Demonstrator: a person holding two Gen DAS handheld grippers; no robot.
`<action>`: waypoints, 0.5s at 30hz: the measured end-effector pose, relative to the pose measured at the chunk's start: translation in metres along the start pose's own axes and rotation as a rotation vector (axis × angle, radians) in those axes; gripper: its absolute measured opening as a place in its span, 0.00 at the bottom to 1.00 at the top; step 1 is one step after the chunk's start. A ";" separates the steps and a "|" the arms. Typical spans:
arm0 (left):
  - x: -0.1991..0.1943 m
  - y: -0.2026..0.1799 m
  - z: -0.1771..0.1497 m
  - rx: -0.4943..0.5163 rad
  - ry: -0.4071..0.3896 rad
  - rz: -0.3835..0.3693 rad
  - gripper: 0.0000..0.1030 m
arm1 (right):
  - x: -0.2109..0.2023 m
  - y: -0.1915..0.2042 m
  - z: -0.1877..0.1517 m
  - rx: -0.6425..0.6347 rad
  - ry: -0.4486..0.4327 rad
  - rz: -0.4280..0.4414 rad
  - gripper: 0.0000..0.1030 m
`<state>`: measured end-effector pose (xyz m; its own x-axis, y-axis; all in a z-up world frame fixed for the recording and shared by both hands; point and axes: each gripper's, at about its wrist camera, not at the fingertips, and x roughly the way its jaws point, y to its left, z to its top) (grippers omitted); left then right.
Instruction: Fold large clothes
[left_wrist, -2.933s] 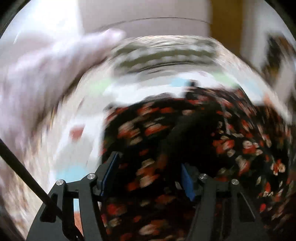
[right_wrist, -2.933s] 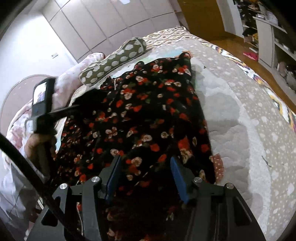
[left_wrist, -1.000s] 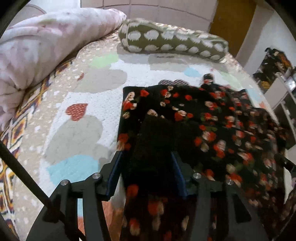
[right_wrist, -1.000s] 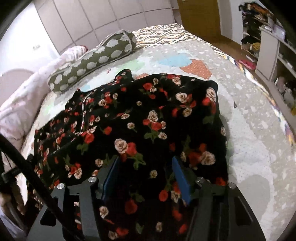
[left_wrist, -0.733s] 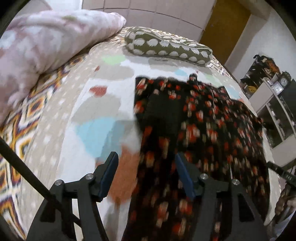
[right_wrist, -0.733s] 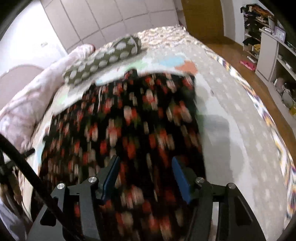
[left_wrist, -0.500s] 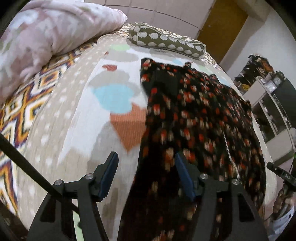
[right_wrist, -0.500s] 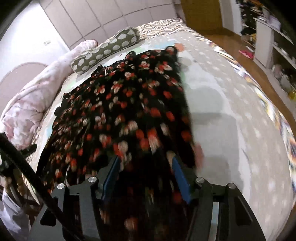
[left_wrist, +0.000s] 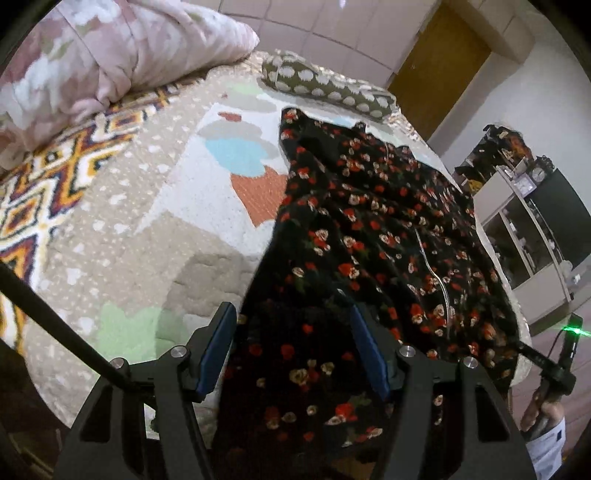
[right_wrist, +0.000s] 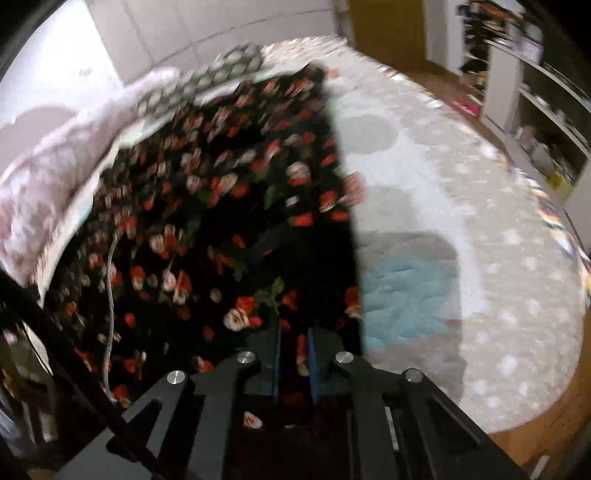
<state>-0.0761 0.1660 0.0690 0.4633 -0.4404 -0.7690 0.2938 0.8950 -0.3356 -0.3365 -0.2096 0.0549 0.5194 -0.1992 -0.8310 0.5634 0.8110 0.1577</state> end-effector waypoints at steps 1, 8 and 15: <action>-0.002 0.002 0.000 -0.001 -0.005 0.006 0.61 | -0.003 -0.016 -0.001 0.034 -0.009 -0.053 0.10; 0.013 0.025 -0.006 -0.060 0.051 -0.012 0.61 | -0.011 -0.051 -0.012 0.145 -0.021 0.063 0.20; 0.037 0.026 -0.011 -0.074 0.115 -0.126 0.74 | -0.007 -0.062 -0.013 0.248 -0.054 0.181 0.47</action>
<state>-0.0602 0.1740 0.0258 0.3269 -0.5424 -0.7739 0.2795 0.8378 -0.4691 -0.3832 -0.2512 0.0447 0.6553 -0.0986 -0.7489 0.5948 0.6784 0.4312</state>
